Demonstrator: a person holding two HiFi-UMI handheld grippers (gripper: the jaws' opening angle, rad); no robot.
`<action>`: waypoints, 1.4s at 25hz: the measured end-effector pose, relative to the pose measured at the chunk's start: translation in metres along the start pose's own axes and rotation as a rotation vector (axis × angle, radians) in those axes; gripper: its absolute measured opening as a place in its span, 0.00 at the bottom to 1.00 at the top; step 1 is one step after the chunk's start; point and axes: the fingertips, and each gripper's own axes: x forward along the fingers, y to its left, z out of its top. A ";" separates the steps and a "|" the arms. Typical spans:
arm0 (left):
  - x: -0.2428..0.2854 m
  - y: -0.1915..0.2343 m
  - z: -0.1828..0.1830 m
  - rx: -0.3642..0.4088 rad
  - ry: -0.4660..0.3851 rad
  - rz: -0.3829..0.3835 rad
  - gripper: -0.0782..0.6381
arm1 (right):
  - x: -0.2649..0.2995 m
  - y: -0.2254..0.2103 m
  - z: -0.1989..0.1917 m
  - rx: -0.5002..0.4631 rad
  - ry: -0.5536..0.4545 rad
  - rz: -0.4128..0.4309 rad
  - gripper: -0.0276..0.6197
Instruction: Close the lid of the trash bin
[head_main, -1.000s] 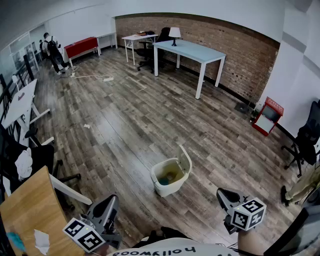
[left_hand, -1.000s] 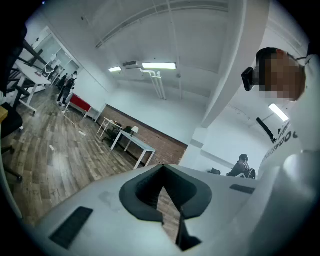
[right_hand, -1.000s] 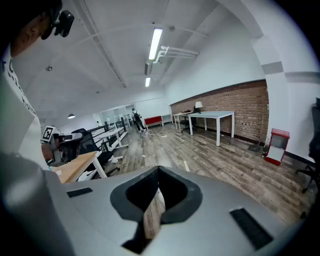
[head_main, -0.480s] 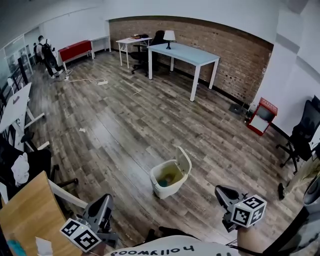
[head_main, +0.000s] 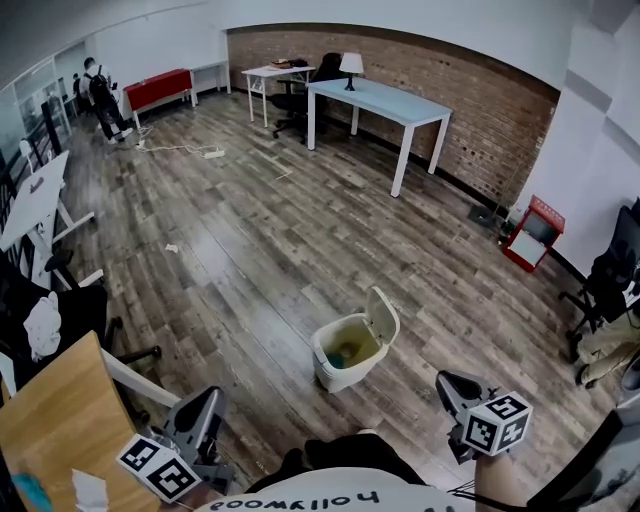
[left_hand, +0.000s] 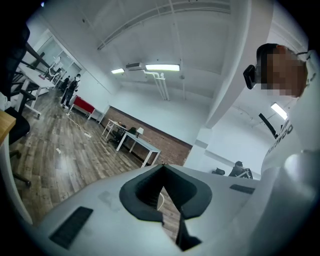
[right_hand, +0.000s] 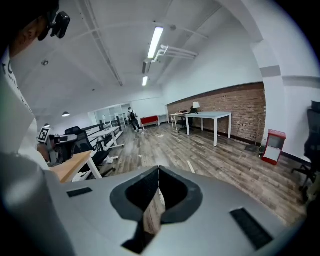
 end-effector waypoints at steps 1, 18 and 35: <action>-0.003 0.004 0.000 -0.002 -0.002 0.016 0.12 | 0.008 -0.002 0.000 0.002 0.009 0.001 0.06; 0.159 0.029 -0.009 -0.033 0.002 0.197 0.12 | 0.180 -0.133 0.072 -0.065 0.086 0.194 0.06; 0.286 0.012 -0.028 -0.023 0.111 0.271 0.12 | 0.272 -0.236 0.072 -0.127 0.232 0.290 0.06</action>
